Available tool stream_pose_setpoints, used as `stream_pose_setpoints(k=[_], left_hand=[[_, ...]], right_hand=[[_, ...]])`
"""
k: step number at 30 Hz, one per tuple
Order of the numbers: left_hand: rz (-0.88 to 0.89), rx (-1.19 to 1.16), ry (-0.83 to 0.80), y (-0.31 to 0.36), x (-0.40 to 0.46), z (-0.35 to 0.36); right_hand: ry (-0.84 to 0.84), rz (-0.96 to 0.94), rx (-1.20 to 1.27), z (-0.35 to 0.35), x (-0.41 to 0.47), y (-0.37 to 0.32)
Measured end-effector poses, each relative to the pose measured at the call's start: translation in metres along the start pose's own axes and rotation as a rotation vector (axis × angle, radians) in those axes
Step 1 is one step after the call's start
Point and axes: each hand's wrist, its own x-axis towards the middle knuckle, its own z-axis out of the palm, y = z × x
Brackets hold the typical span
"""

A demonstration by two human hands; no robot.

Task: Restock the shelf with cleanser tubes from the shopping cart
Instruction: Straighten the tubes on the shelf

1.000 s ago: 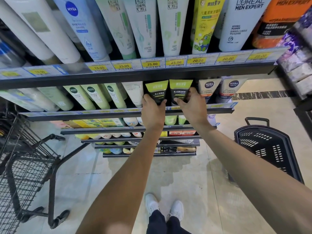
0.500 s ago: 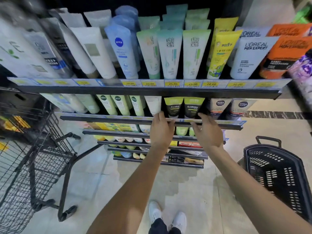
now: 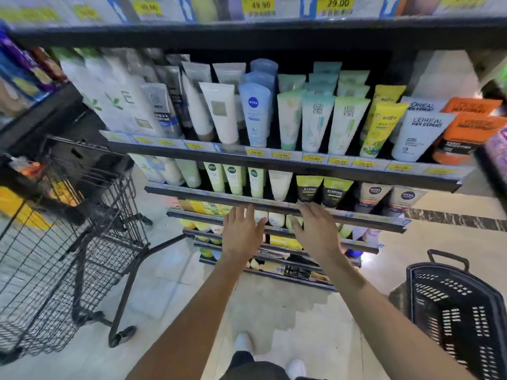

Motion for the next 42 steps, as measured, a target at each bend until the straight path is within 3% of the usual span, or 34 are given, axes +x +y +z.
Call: stream_pose_setpoints(k=[9, 18, 23, 42], left_hand=[[-0.017, -0.156, -0.163, -0.039, 0.033, -0.010], [0.072, -0.328, -0.164, -0.058, 0.095, 0.012], [0.031, -0.424, -0.180, -0.051, 0.107, 0.021], [-0.100, -0.649, -0.106, -0.028, 0.130, 0.046]], right_hand=[[-0.073, 0.220, 0.137, 0.025, 0.033, -0.048], [0.049, 0.497, 0.293, 0.059, 0.072, -0.079], [0.111, 0.623, 0.347, 0.073, 0.086, -0.081], [0.244, 0.690, 0.501, 0.099, 0.112, -0.065]])
